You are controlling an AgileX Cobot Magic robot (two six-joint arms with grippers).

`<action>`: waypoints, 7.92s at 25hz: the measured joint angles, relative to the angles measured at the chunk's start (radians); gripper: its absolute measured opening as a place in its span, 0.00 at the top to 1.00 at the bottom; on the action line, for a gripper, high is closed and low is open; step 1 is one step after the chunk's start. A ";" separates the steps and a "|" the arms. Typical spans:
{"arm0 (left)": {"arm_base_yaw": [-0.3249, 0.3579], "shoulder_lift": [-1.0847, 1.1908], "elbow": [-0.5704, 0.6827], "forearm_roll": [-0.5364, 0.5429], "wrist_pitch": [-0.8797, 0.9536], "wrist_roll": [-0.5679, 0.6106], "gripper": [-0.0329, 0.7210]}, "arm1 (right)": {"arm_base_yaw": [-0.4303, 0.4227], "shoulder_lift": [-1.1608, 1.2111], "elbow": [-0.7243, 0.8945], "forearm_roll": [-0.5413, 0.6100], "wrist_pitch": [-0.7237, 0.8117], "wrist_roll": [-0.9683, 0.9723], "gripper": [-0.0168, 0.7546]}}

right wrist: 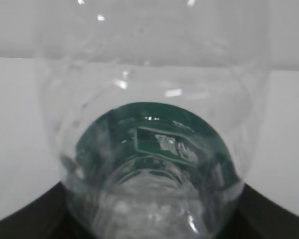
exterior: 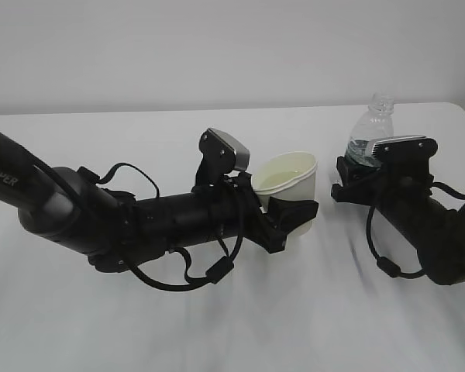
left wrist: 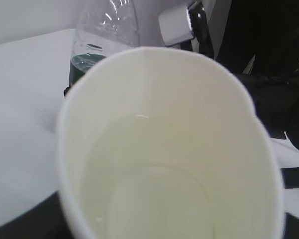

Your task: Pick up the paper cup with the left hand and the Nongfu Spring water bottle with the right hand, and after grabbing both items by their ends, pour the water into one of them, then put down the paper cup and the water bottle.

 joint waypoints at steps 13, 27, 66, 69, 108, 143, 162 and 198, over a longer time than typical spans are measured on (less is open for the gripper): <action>0.000 0.000 0.000 0.000 0.000 0.000 0.39 | 0.000 0.000 0.000 -0.025 0.000 0.000 0.31; 0.000 0.000 0.000 0.000 -0.001 0.000 0.39 | 0.000 -0.014 0.007 -0.032 0.002 0.000 0.21; 0.000 0.000 0.000 -0.207 0.062 0.157 0.39 | 0.000 -0.385 0.359 -0.023 0.002 -0.044 0.21; 0.000 0.000 0.000 -0.239 0.074 0.176 0.39 | 0.000 -0.415 0.379 -0.023 0.002 -0.044 0.21; 0.238 -0.130 0.359 -0.552 -0.137 0.357 0.39 | 0.000 -0.452 0.421 -0.033 0.002 -0.046 0.21; 0.319 -0.128 0.471 -0.870 -0.146 0.487 0.40 | 0.000 -0.452 0.421 -0.067 0.002 -0.030 0.21; 0.334 -0.031 0.368 -0.871 -0.152 0.490 0.40 | 0.000 -0.452 0.421 -0.073 0.002 -0.028 0.21; 0.338 -0.039 0.366 -0.810 -0.165 0.497 0.18 | 0.000 -0.452 0.421 -0.075 0.002 -0.026 0.21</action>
